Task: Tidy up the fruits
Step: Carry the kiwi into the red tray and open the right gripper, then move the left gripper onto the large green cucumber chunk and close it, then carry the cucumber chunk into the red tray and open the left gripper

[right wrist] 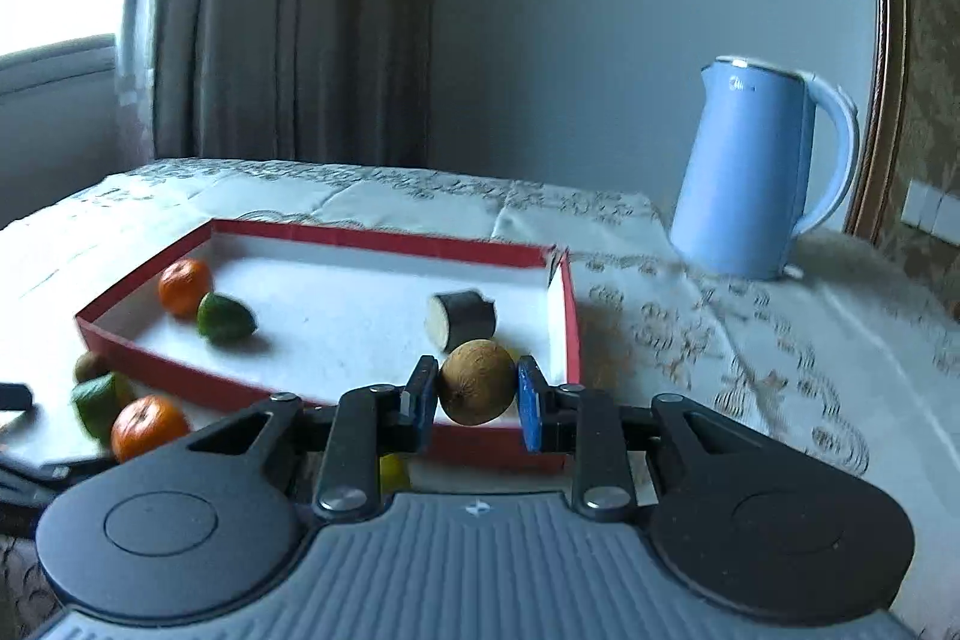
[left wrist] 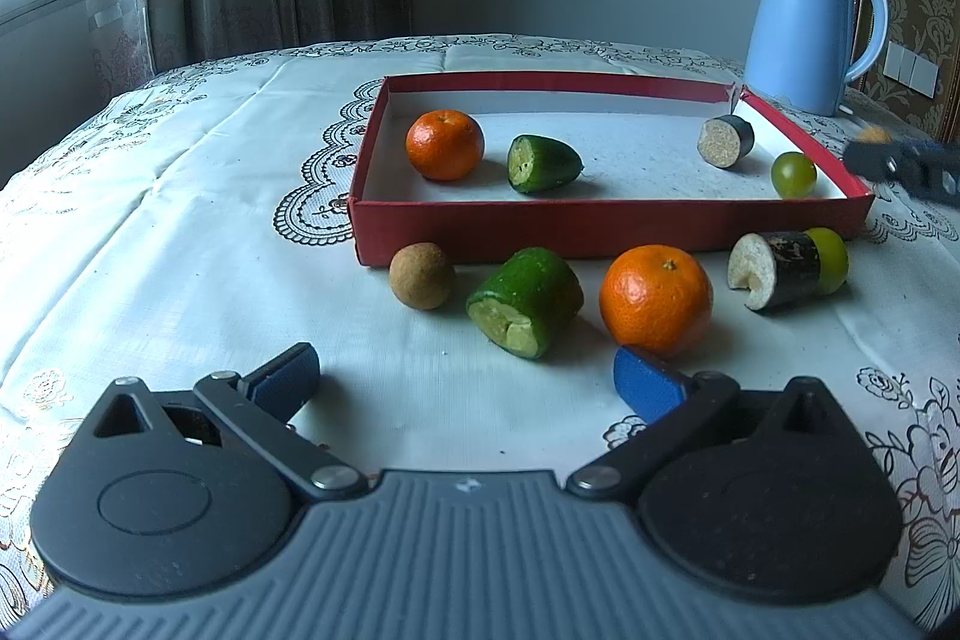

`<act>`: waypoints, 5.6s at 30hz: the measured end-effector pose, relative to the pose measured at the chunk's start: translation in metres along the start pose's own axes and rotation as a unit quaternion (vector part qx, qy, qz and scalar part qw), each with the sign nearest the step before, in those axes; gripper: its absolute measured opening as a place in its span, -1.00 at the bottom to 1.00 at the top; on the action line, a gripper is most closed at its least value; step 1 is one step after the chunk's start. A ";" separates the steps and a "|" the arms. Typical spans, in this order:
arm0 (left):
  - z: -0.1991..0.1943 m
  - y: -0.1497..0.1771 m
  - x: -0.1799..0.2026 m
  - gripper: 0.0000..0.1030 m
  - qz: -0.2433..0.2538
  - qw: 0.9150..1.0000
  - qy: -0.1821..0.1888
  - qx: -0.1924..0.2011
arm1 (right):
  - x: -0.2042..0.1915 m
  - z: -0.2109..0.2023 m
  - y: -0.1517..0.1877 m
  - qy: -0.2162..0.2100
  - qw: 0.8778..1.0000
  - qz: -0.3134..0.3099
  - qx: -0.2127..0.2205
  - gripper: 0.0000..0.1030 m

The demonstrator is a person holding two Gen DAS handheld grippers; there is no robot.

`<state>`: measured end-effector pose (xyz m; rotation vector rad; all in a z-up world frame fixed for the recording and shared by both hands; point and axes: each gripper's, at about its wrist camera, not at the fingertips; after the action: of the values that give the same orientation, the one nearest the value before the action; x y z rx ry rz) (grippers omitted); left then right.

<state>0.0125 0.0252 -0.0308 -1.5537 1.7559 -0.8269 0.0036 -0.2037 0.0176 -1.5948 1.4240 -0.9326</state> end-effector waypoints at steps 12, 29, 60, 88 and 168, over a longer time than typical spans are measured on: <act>0.000 0.000 0.000 1.00 0.000 1.000 0.000 0.000 | -0.014 0.049 -0.012 0.007 0.999 -0.029 -0.028 -0.47; 0.000 0.000 0.000 1.00 0.000 1.000 0.000 0.000 | -0.021 0.077 -0.014 -0.008 0.997 -0.037 -0.061 -0.47; 0.000 0.000 0.000 1.00 0.000 1.000 0.000 0.000 | -0.024 0.100 -0.018 -0.020 0.994 -0.030 -0.104 -0.46; -0.003 0.000 0.005 1.00 0.020 1.000 0.002 0.009 | 0.010 0.023 -0.005 -0.022 0.999 0.043 0.022 0.63; -0.010 -0.064 0.001 -0.45 0.024 0.995 0.096 0.026 | 0.008 0.037 0.002 0.016 0.999 0.026 -0.009 0.64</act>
<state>0.0420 0.0177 0.0269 -1.4319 1.8836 -1.0200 0.0368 -0.2088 0.0003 -1.5551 1.4932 -0.9216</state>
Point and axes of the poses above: each gripper's, at about its wrist camera, not at the fingertips, and z roughly the way its jaws point, x to its right, y to its underside, and after that the axes turned 5 degrees about -y, right-handed
